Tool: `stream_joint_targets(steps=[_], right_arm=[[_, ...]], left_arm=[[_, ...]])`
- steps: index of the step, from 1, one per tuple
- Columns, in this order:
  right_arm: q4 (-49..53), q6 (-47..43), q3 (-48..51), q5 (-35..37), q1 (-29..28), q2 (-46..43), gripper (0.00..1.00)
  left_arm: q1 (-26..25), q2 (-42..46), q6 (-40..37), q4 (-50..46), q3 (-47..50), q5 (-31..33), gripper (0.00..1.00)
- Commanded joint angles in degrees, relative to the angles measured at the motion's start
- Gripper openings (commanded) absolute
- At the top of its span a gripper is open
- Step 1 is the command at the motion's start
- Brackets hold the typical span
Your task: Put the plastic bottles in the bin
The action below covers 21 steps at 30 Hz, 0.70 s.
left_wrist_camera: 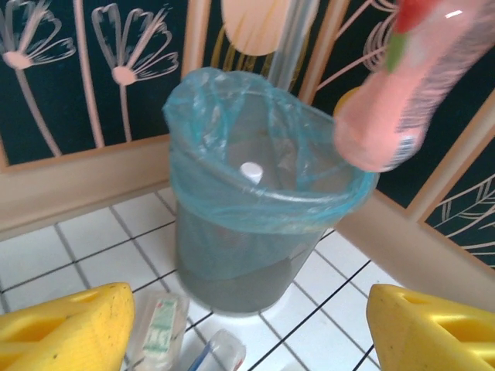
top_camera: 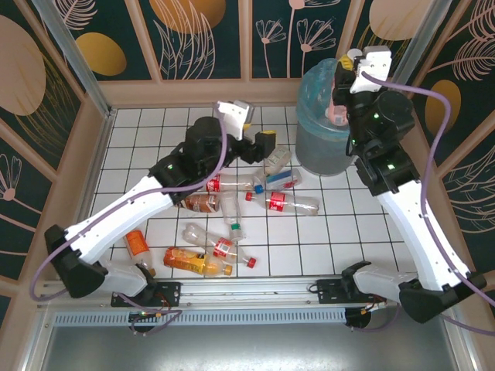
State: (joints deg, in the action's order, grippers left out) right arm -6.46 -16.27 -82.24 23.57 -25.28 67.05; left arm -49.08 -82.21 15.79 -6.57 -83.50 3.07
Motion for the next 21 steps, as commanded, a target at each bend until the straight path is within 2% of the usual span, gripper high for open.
stream_joint_targets(steps=[1,7,14,21], right_arm=[[-19.6,-3.9,6.8,5.9,1.4,1.5,0.0],[-32.0,-2.6,14.2,2.6,4.9,4.7,0.0],[-32.9,-2.4,15.2,-3.4,6.7,9.4,0.0],[-35.0,-3.7,18.3,-0.9,7.3,12.0,0.0]], left_arm=[[0.2,-4.7,-2.3,2.3,-6.4,-4.3,0.78],[0.3,-10.5,-3.4,1.4,-11.2,-8.7,0.78],[0.2,-9.9,-6.7,0.4,-9.0,-8.0,0.78],[0.2,-7.0,-8.6,2.8,-2.1,-5.7,0.8]])
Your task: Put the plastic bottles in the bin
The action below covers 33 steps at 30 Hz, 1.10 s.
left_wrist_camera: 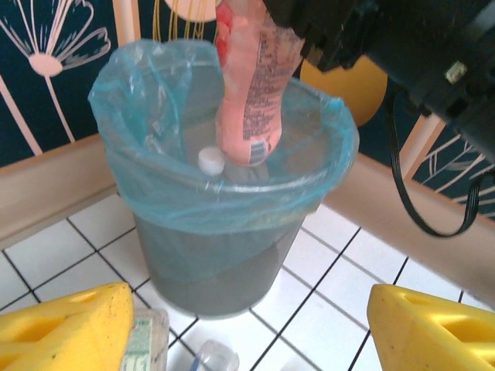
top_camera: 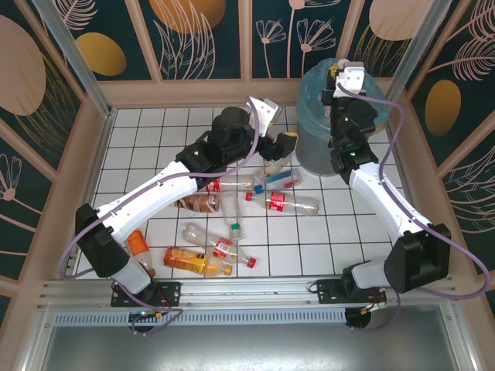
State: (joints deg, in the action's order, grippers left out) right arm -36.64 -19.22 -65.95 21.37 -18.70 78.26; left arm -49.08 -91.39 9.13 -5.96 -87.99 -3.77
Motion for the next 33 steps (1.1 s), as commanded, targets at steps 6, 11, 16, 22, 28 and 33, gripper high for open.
stream_joint_targets(steps=[6,11,16,22,28,33], right_arm=[[-5.3,-2.1,4.8,7.1,1.4,2.7,0.0],[-1.4,0.7,4.6,6.2,3.1,4.1,0.08],[1.7,3.8,5.2,4.1,4.9,4.8,0.12],[4.0,7.6,5.7,2.1,6.3,4.7,0.4],[5.2,8.9,5.5,1.6,6.5,4.4,0.53],[5.8,9.3,5.4,1.2,6.6,4.0,0.53]], left_arm=[[0.2,4.3,-1.9,4.4,7.9,2.1,0.8],[0.2,4.4,-1.5,5.0,9.0,1.1,0.81],[0.2,4.8,-1.6,5.4,10.1,1.0,0.81],[0.3,5.3,-1.7,5.7,11.0,1.1,0.82],[0.2,5.9,-2.1,5.7,11.6,1.5,0.82],[0.2,6.2,-2.4,5.6,12.1,1.8,0.83]])
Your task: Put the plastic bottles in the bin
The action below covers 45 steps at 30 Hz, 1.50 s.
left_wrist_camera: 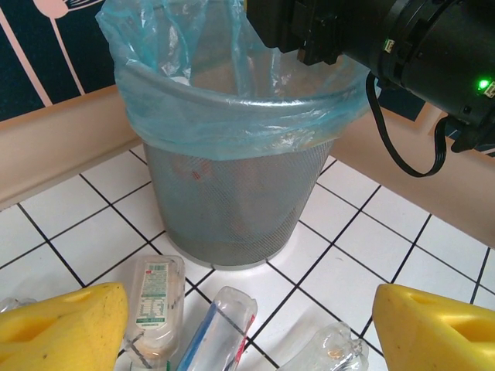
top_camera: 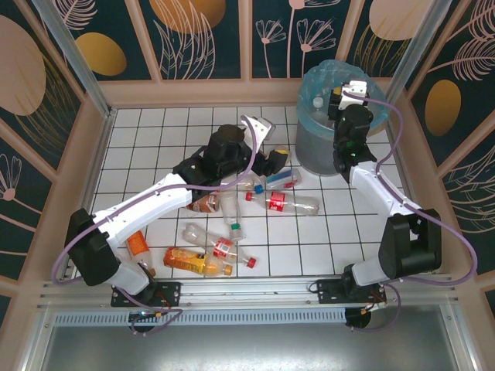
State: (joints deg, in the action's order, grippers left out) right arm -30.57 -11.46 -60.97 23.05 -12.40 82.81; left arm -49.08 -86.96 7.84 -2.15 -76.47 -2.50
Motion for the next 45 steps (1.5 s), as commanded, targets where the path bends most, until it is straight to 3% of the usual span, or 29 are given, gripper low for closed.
stream_joint_targets(steps=[1,10,16,18,24,27,32,36,45], right_arm=[[-0.1,1.6,0.4,-0.5,0.3,-0.7,0.53],[3.1,2.8,-1.0,-2.4,0.3,-2.5,0.53],[8.9,8.6,-2.5,-8.7,-0.7,-8.4,0.53],[9.8,8.9,-2.1,-10.5,-2.9,-11.2,0.53],[14.0,1.2,-2.9,-6.9,-15.3,-16.0,0.54],[17.3,-2.1,-2.9,-12.8,-20.0,-16.9,0.53],[32.1,-6.6,-7.4,-25.7,-24.7,-13.5,0.53],[44.1,-6.5,-11.9,-26.7,-26.6,-7.5,0.51],[53.8,-5.6,-11.9,-35.1,-27.2,3.1,0.52]], left_arm=[[0.3,1.9,-1.1,1.8,0.6,0.7,0.83],[0.2,2.8,-1.3,1.7,1.3,1.4,0.83],[0.3,4.0,-1.7,-0.1,1.2,4.1,0.83],[0.2,5.2,-1.6,-1.4,1.7,6.1,0.83],[0.3,10.7,-1.3,-6.8,5.3,12.2,0.83],[0.2,13.3,-0.8,-10.1,7.8,15.5,0.83],[0.2,16.3,5.0,-17.1,11.9,18.1,0.83],[0.3,20.4,11.9,-19.2,18.0,18.2,0.82],[0.2,28.5,28.4,-15.2,35.4,13.5,0.79]])
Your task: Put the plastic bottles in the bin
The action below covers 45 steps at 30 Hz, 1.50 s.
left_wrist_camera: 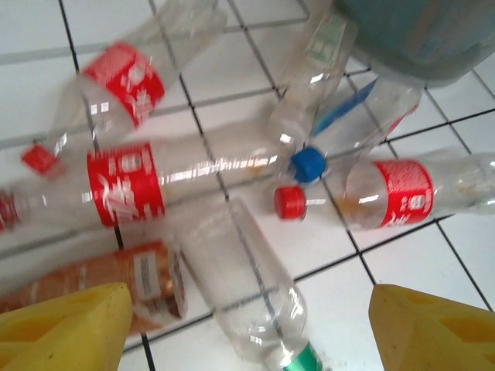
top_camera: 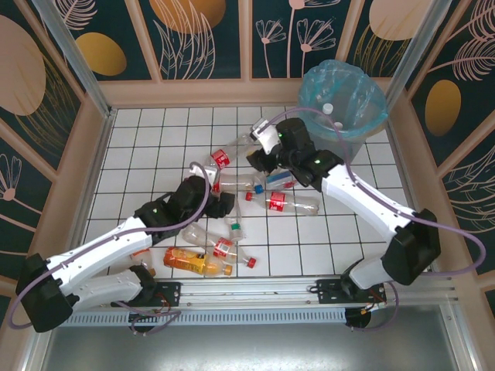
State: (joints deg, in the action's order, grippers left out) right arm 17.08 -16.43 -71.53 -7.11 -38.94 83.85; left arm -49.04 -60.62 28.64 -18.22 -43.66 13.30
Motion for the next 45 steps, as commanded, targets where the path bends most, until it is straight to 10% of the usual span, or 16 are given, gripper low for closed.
stream_joint_targets(steps=[1,45], right_arm=[[7.6,-1.2,-1.6,-5.7,-1.0,3.5,0.52],[16.9,-11.7,-4.5,11.3,-9.1,26.7,0.6]], left_arm=[[0.3,3.1,8.4,1.0,3.8,-3.2,0.79],[0.2,8.0,7.0,-5.7,4.8,0.9,0.78]])
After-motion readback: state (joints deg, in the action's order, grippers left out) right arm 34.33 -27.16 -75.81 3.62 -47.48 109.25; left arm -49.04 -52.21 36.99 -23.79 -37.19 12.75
